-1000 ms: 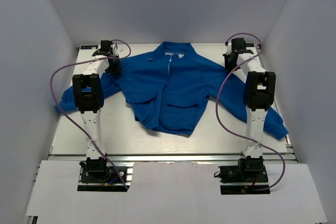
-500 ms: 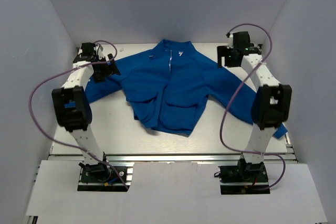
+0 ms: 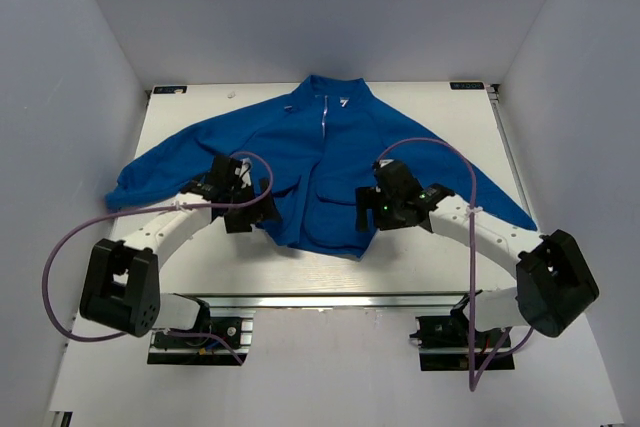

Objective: Zip up the jacket

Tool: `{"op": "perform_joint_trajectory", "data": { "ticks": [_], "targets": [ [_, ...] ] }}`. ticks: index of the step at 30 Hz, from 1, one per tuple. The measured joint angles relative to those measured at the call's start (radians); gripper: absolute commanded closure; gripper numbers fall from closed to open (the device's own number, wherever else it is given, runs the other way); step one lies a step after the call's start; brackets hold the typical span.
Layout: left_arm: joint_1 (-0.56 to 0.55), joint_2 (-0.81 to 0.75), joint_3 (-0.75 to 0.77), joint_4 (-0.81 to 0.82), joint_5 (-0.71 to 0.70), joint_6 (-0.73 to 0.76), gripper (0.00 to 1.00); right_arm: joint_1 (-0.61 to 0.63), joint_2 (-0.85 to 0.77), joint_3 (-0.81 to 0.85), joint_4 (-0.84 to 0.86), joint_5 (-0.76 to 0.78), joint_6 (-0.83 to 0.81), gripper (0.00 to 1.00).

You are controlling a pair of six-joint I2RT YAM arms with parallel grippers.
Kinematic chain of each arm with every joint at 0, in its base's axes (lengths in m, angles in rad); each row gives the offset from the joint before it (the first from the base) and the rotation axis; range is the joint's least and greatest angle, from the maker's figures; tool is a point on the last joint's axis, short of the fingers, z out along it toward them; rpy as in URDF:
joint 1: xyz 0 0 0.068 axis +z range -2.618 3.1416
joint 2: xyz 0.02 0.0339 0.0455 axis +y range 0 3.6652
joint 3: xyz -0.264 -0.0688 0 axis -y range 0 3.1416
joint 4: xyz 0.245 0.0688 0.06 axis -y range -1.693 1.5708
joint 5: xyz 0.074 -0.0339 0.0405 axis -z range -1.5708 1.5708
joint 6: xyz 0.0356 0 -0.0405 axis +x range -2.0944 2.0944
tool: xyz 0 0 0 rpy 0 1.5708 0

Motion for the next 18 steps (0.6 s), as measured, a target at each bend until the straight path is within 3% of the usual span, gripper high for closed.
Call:
{"op": "perform_joint_trajectory", "data": {
  "ticks": [6, 12, 14, 15, 16, 17, 18],
  "targets": [
    [-0.027, -0.07, -0.092, 0.033, 0.019, -0.021, 0.02, 0.063, 0.017, -0.04, 0.12, -0.035, 0.118, 0.18],
    [-0.053, -0.027, -0.117, 0.094, 0.027, -0.024, 0.02, 0.068, 0.129, -0.04, 0.195, -0.045, 0.172, 0.26],
    [-0.053, 0.017, -0.118, 0.103, 0.022, -0.026, 0.08, 0.068, 0.156, -0.04, 0.195, -0.045, 0.182, 0.3],
    [-0.053, 0.031, -0.121, 0.11, 0.022, -0.029, 0.15, 0.068, 0.164, -0.04, 0.196, -0.045, 0.187, 0.37],
    [-0.053, 0.04, -0.125, 0.121, 0.023, -0.031, 0.38, 0.069, 0.167, -0.04, 0.196, -0.044, 0.191, 0.42],
    [-0.053, 0.046, -0.128, 0.133, 0.029, -0.041, 0.47, 0.069, 0.167, -0.04, 0.196, -0.043, 0.195, 0.5],
    [-0.053, 0.05, -0.129, 0.142, 0.033, -0.042, 0.59, 0.069, 0.167, -0.04, 0.199, -0.043, 0.198, 1.0]
  ]
}}
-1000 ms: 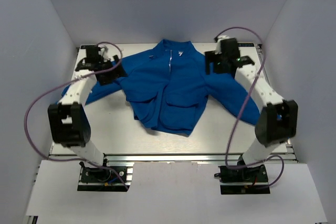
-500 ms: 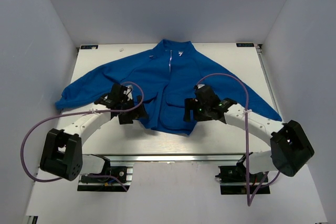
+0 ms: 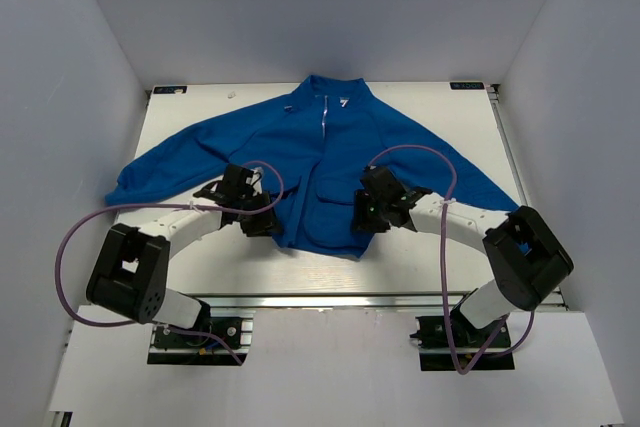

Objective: Zip up the jacket

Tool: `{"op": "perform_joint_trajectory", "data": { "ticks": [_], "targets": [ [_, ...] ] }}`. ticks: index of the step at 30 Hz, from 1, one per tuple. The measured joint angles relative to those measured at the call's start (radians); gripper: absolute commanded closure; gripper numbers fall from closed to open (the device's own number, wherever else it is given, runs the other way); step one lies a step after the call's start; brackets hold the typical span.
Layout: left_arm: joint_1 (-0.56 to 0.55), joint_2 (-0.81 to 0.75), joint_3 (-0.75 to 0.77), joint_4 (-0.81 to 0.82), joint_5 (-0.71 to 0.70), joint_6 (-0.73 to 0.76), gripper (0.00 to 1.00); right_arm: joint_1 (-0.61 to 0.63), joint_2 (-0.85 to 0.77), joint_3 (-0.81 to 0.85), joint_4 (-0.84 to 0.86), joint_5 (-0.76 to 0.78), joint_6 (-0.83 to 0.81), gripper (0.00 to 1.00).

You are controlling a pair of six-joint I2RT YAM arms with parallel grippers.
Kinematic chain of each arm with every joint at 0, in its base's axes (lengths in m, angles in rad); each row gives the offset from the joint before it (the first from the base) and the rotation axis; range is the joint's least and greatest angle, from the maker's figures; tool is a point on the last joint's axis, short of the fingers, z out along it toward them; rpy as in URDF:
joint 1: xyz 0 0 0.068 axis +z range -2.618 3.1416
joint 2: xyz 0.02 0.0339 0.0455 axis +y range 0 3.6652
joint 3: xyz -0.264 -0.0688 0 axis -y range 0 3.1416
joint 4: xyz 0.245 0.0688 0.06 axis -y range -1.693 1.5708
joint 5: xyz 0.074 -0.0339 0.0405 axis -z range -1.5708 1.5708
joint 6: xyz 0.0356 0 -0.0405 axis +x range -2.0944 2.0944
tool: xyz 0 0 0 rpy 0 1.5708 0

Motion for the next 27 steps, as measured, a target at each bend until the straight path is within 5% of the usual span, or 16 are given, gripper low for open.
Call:
{"op": "perform_joint_trajectory", "data": {
  "ticks": [1, 2, 10, 16, 21, 22, 23, 24, 25, 27],
  "targets": [
    [0.0, 0.003, 0.0, 0.015, 0.006, -0.001, 0.9, 0.0, 0.0, 0.0, 0.002, 0.002, 0.001, 1.0],
    [0.0, 0.005, 0.001, 0.028, 0.011, -0.007, 1.0, 0.0, 0.0, 0.0, 0.004, 0.002, 0.003, 1.0],
    [-0.003, -0.013, 0.045, -0.036, -0.095, -0.018, 1.0, -0.011, -0.04, -0.003, -0.056, 0.074, -0.011, 1.0],
    [-0.005, -0.094, 0.057, -0.188, -0.279, -0.066, 1.0, -0.176, -0.212, -0.107, -0.126, 0.111, -0.059, 1.0],
    [-0.017, -0.132, 0.013, -0.238, -0.276, -0.121, 1.0, -0.256, -0.28, -0.172, -0.178, 0.079, -0.087, 1.0],
    [-0.018, -0.14, 0.0, -0.245, -0.27, -0.132, 0.97, -0.257, -0.288, -0.175, -0.185, 0.07, -0.089, 1.0],
    [-0.019, -0.148, -0.011, -0.252, -0.264, -0.142, 0.83, -0.258, -0.299, -0.18, -0.192, 0.06, -0.093, 0.97],
    [-0.019, -0.159, -0.022, -0.259, -0.257, -0.15, 0.62, -0.258, -0.31, -0.183, -0.2, 0.05, -0.094, 0.78],
    [-0.019, -0.172, -0.031, -0.271, -0.247, -0.151, 0.21, -0.258, -0.325, -0.189, -0.207, 0.042, -0.094, 0.68],
    [-0.018, -0.207, -0.035, -0.316, -0.246, -0.158, 0.03, -0.262, -0.358, -0.196, -0.235, 0.047, -0.104, 0.13]
  ]
}}
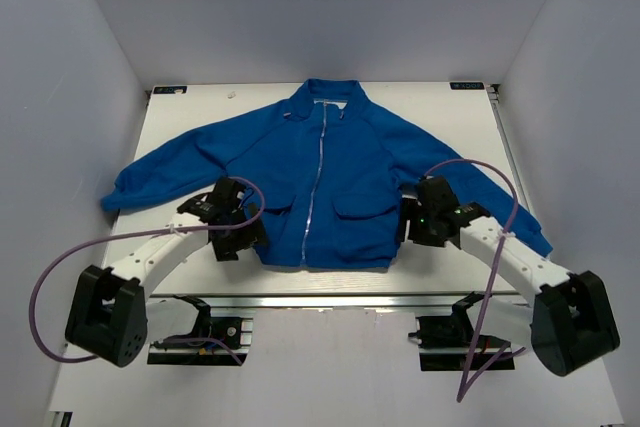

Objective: Zip up the jacket

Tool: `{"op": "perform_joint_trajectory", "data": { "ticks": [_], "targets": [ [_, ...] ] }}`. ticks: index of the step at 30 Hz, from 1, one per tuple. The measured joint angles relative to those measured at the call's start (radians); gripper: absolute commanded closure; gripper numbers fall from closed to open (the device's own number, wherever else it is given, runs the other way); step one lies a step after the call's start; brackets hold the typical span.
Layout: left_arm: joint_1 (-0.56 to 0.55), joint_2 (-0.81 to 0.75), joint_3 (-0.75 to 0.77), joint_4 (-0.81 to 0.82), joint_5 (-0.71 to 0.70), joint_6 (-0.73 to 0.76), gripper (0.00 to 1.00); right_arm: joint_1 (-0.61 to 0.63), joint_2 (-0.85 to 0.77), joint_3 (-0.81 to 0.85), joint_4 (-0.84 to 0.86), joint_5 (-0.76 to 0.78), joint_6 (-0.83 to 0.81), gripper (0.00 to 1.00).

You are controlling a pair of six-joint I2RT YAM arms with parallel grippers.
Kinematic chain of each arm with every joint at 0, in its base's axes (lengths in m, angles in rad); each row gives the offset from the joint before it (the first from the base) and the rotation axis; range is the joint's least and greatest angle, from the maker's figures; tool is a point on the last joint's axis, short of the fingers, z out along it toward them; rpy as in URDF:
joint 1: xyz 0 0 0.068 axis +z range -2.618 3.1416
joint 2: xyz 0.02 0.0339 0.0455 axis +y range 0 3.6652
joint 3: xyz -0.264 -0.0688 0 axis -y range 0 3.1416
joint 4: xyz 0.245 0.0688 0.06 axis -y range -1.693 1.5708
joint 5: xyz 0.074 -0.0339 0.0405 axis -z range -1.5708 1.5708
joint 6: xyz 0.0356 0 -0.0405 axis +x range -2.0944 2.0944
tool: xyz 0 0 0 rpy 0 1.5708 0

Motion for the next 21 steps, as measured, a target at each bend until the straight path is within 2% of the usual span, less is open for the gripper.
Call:
{"op": "perform_joint_trajectory", "data": {
  "ticks": [3, 7, 12, 21],
  "targets": [
    [0.007, -0.051, 0.032, -0.094, -0.03, 0.0, 0.02, -0.014, -0.064, 0.015, -0.073, 0.034, -0.035, 0.11],
    [0.009, -0.101, 0.24, -0.207, -0.121, 0.016, 0.02, -0.019, -0.129, 0.154, -0.135, 0.074, -0.064, 0.11],
    [0.01, -0.18, 0.456, -0.212, -0.284, 0.037, 0.02, -0.019, -0.201, 0.323, -0.116, 0.137, -0.083, 0.11],
    [0.013, -0.277, 0.425, -0.183, -0.373, 0.062, 0.02, -0.019, -0.362, 0.283, -0.085, 0.19, -0.09, 0.11]
  ]
}}
